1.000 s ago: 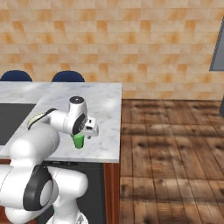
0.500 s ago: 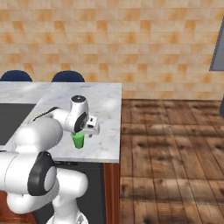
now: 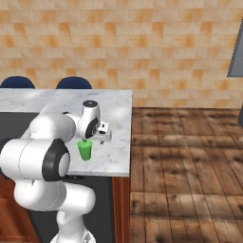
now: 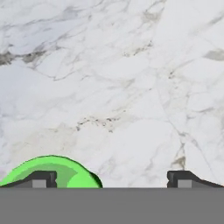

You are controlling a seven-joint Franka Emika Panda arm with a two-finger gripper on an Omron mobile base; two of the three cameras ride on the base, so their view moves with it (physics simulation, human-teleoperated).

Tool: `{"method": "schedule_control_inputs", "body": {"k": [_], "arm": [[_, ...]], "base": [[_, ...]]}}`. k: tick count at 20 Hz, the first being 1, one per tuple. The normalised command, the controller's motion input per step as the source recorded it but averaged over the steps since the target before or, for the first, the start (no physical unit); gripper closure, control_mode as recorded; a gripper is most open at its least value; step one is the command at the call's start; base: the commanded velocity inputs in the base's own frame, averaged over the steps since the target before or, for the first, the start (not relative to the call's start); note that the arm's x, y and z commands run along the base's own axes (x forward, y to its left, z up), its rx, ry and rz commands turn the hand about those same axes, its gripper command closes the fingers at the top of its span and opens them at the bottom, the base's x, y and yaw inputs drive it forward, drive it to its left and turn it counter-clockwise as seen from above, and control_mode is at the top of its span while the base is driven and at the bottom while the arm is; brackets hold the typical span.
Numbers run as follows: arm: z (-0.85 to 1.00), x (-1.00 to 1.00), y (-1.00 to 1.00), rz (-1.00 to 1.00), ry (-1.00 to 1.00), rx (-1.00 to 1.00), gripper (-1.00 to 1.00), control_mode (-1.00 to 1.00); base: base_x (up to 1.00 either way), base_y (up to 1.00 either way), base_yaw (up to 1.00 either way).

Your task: Move the cup from next to the sink to the open cabinet. Then, move the bowl with the mushroom to the fridge to clear the area for faucet cleaning.

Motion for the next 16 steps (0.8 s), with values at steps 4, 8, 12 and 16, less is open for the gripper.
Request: {"method": "schedule_control_inputs", "body": {"k": [4,8,12,16], "arm": [[-0.44,0.03,-0.09,0.0,0.0,0.0,-1.0,-1.0],[-0.44,-0.09,-0.09,0.0,0.0,0.0,-1.0,-1.0],[-0.22,-0.17,0.0,0.0,0.0,0.0,1.0,-1.0],[-0.01,0.01,0.0,0.0,0.0,0.0,1.0,-1.0]], "base": [[0.0,0.0,0.0],[0.0,0.0,0.0],[0.0,0.0,0.0],[0.0,0.0,0.0]]}}
